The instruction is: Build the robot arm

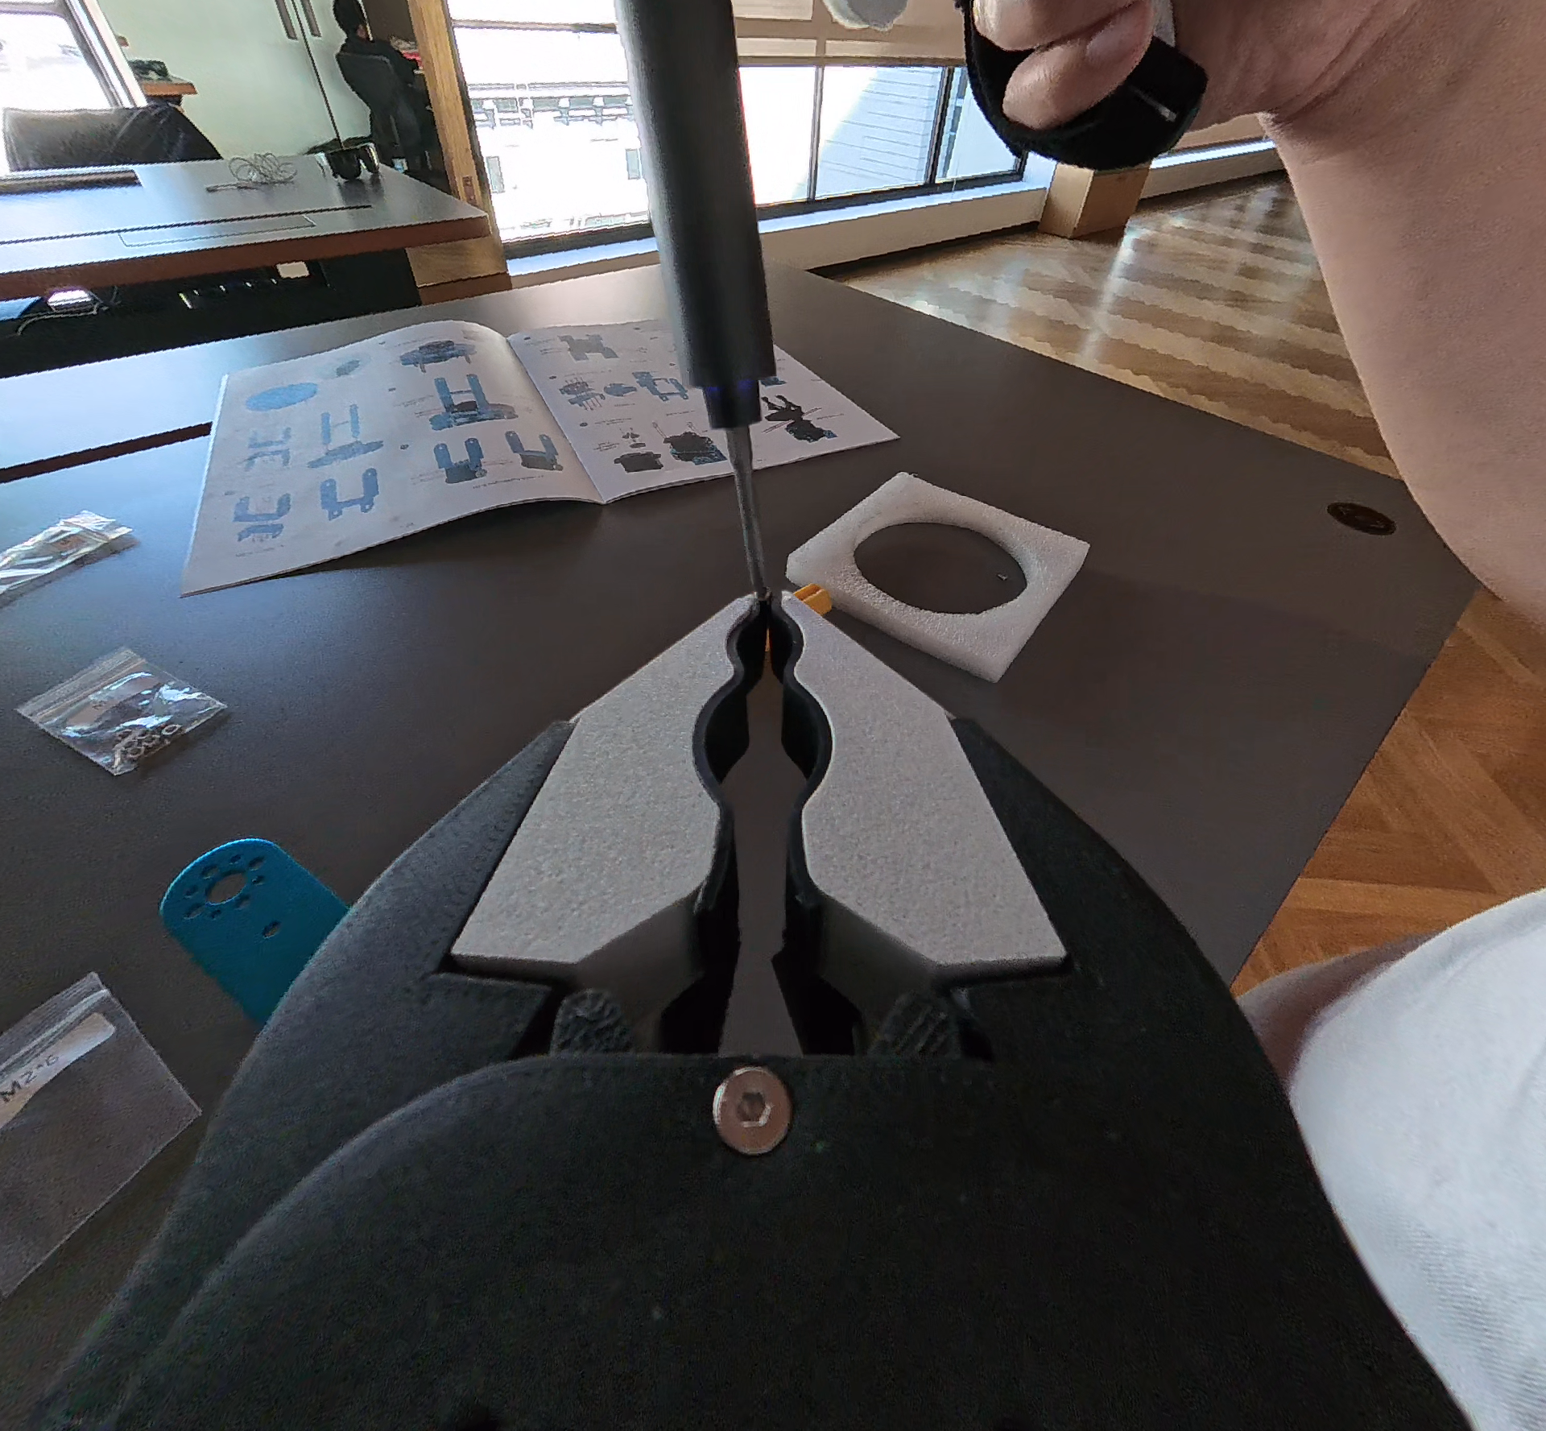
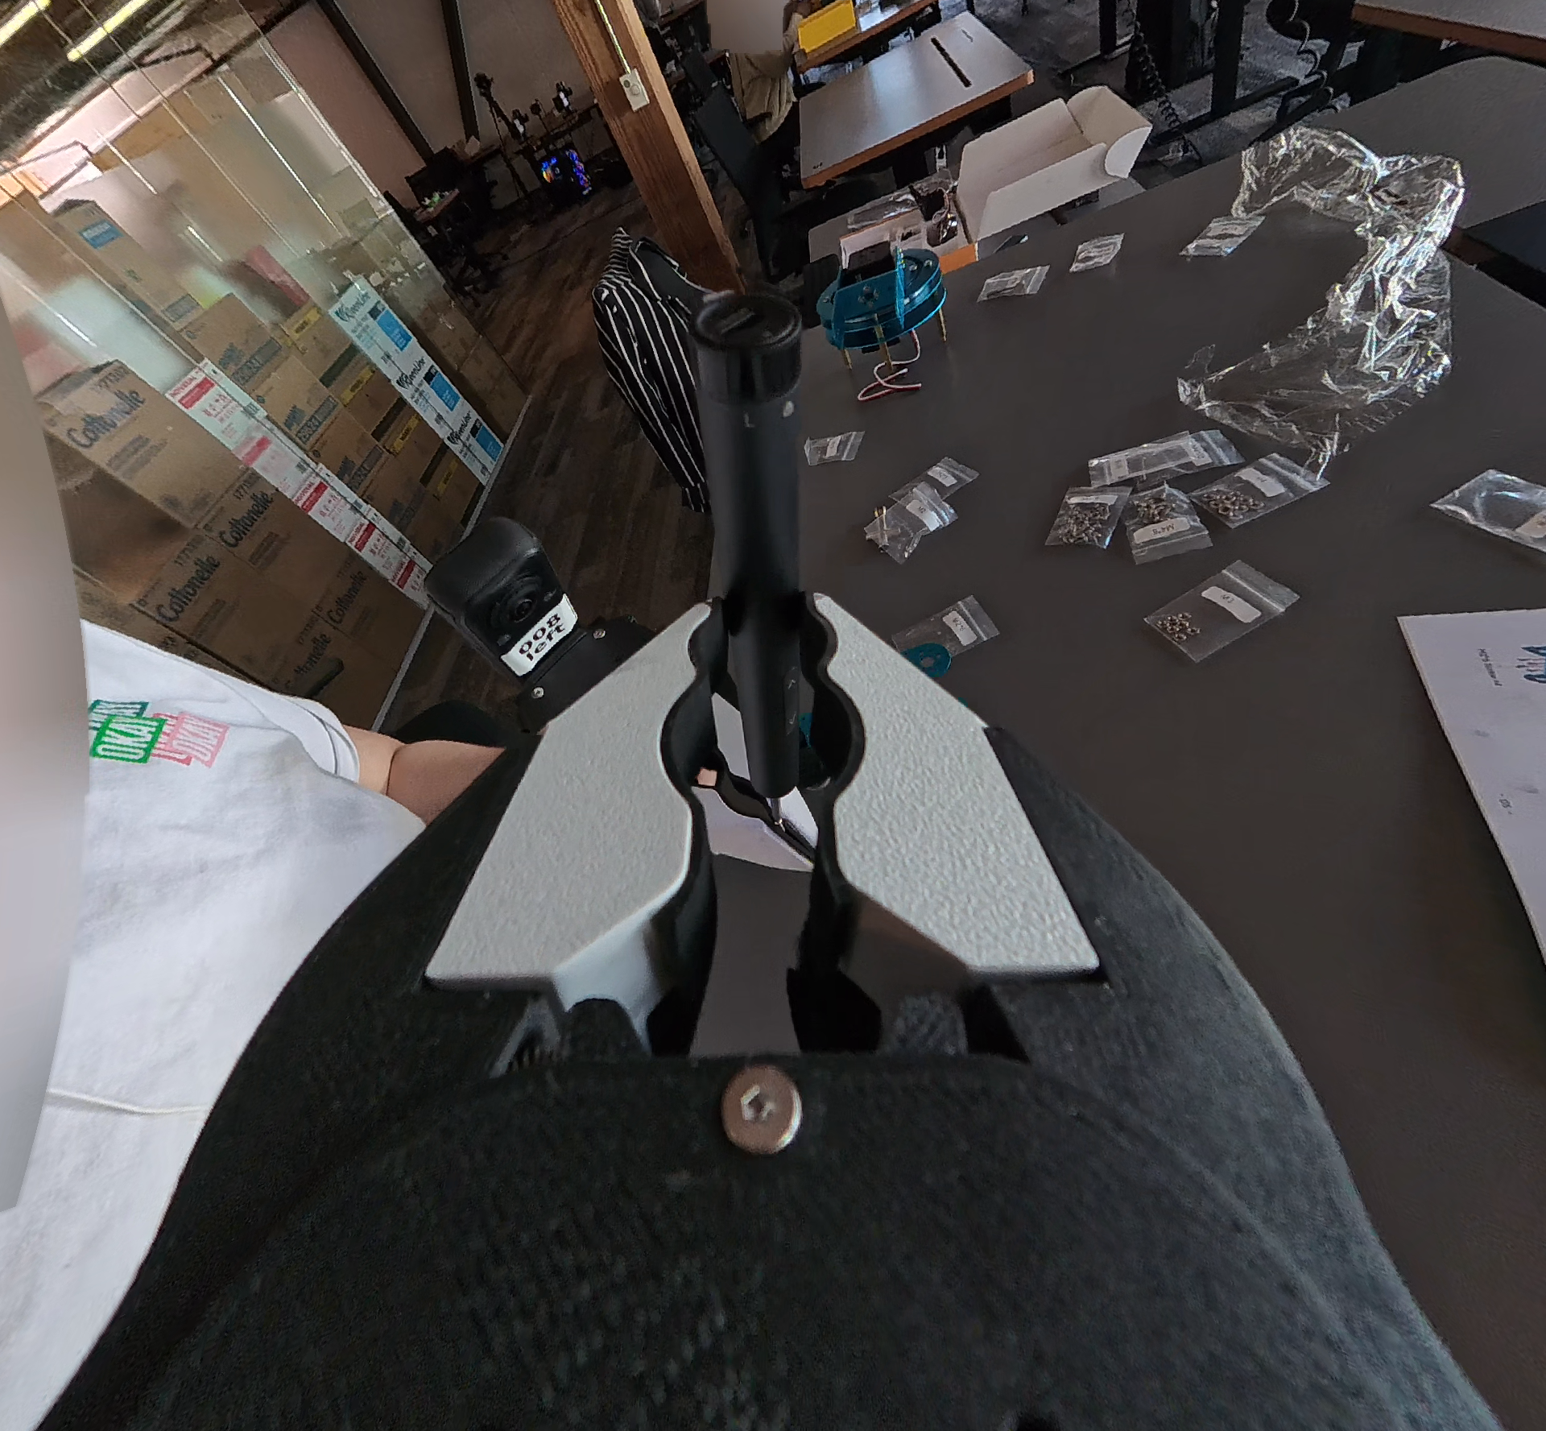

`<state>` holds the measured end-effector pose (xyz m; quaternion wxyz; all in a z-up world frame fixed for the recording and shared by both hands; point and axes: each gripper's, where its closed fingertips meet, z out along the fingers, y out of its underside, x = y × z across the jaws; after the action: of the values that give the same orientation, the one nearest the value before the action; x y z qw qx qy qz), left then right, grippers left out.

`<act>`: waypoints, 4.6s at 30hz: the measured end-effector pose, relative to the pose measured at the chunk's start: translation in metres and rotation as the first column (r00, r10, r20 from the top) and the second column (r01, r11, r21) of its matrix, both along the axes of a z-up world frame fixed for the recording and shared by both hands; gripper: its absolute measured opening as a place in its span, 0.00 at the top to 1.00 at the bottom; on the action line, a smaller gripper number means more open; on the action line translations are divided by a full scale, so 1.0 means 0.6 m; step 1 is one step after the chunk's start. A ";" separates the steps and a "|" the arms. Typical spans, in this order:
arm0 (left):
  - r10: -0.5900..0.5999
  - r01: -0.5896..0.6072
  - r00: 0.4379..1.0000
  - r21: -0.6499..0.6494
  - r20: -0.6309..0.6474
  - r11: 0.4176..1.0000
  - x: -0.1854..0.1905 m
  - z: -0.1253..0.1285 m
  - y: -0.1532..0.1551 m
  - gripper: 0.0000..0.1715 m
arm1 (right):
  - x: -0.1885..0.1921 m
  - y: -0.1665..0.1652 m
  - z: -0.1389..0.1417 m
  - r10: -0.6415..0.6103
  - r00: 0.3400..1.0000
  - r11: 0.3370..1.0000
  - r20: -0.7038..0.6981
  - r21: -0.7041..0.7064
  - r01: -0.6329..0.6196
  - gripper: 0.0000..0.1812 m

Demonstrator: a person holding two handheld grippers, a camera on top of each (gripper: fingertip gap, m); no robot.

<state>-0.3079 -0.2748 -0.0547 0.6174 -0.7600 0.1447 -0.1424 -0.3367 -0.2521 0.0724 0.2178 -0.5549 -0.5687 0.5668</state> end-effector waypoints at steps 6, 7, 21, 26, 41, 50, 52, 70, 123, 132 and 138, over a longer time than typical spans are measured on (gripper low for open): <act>-0.029 0.028 0.998 -0.013 -0.050 1.000 0.008 -0.004 -0.006 1.00 | 0.007 -0.005 -0.001 0.025 1.000 0.999 0.010 0.032 -0.025 0.91; -0.033 0.033 0.998 -0.013 -0.049 0.999 0.010 -0.003 -0.007 1.00 | 0.008 -0.005 -0.001 0.027 1.000 0.999 0.009 0.032 -0.027 0.91; -0.104 0.097 0.989 -0.078 -0.101 0.992 0.034 -0.015 -0.020 1.00 | 0.022 -0.029 -0.007 0.100 0.995 0.992 0.028 0.081 -0.102 0.91; -0.132 0.122 0.986 -0.103 -0.098 0.987 0.042 -0.019 -0.024 1.00 | 0.028 -0.038 -0.008 0.125 0.992 0.985 0.034 0.117 -0.128 0.91; -0.191 0.173 0.976 -0.158 -0.106 0.972 0.061 -0.031 -0.040 1.00 | 0.044 -0.059 -0.017 0.191 0.980 0.968 0.059 0.155 -0.198 0.91; -0.169 0.147 0.978 -0.173 -0.124 0.974 0.057 -0.034 -0.037 1.00 | 0.042 -0.058 -0.021 0.159 0.986 0.974 0.058 0.154 -0.166 0.91; -0.150 0.126 0.979 -0.172 -0.136 0.977 0.053 -0.036 -0.035 1.00 | 0.042 -0.051 -0.014 0.126 0.991 0.979 0.038 0.156 -0.131 0.91; -0.167 0.145 0.980 -0.189 -0.106 0.971 0.061 -0.043 -0.026 1.00 | 0.050 -0.046 -0.018 0.112 0.993 0.985 0.024 0.131 -0.114 0.91; -0.105 0.071 0.984 -0.225 -0.147 0.972 0.040 -0.045 -0.007 0.88 | 0.028 -0.047 -0.022 0.027 1.000 0.981 -0.002 0.194 -0.026 0.91; -0.058 0.064 0.996 -0.096 0.070 0.993 -0.093 0.056 -0.068 0.74 | -0.037 -0.079 -0.034 0.146 0.988 0.973 -0.045 0.188 -0.136 0.91; -0.165 0.157 0.984 -0.115 -0.068 0.981 -0.148 0.089 -0.072 0.68 | -0.109 -0.096 -0.056 0.184 0.980 0.959 -0.074 0.233 -0.162 0.91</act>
<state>-0.3968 -0.3179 -0.0014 0.5551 -0.7835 0.2215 -0.1701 -0.4022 -0.3097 0.0390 0.2559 -0.4470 -0.6647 0.5412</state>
